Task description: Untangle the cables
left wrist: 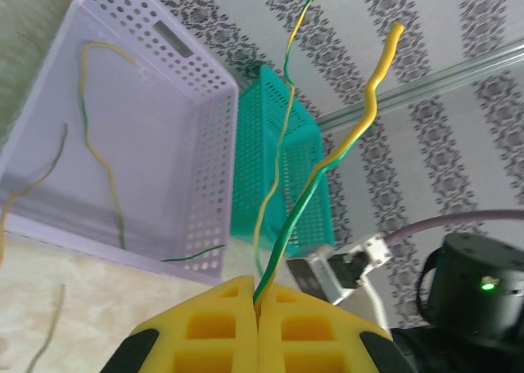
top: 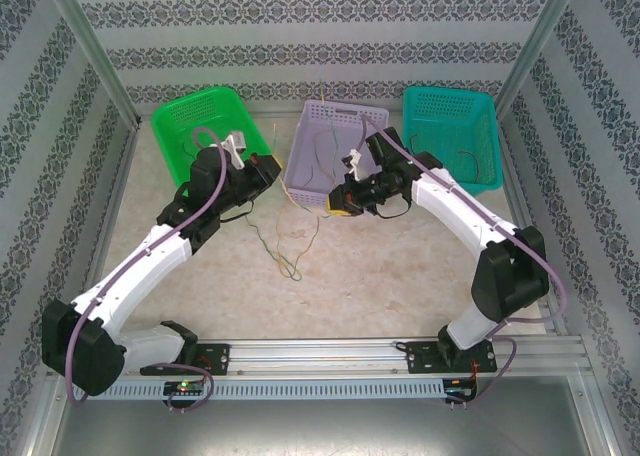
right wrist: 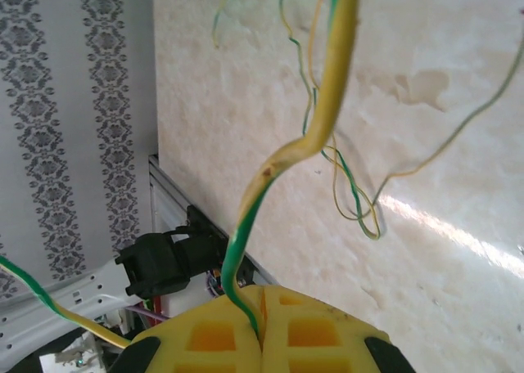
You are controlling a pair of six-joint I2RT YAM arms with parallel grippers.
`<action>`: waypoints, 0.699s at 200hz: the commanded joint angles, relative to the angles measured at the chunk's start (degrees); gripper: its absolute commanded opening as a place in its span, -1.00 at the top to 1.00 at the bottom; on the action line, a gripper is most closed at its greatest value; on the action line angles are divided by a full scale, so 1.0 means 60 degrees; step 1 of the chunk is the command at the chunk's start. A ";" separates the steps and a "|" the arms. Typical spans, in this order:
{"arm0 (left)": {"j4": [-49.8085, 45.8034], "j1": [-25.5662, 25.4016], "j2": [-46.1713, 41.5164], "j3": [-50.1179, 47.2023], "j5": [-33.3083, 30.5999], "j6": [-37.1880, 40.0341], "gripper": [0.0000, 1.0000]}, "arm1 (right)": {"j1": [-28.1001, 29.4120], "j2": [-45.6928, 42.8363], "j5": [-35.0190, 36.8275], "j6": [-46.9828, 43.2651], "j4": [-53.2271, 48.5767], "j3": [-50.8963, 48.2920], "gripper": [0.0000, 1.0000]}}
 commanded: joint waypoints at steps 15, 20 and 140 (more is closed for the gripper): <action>0.0515 0.0076 -0.0059 -0.0001 -0.0766 0.0655 1.00 | -0.0282 0.0373 0.1435 -0.0452 -0.1993 0.0996 1.00; 0.0155 0.0068 -0.0014 0.0125 -0.0946 0.0506 0.86 | -0.0318 0.0460 0.1481 -0.0573 -0.2053 0.1088 1.00; -0.4133 0.0097 0.0138 0.2744 -0.1797 0.0475 -0.54 | -0.1130 0.4511 0.4650 -0.1571 -0.2462 0.5502 1.00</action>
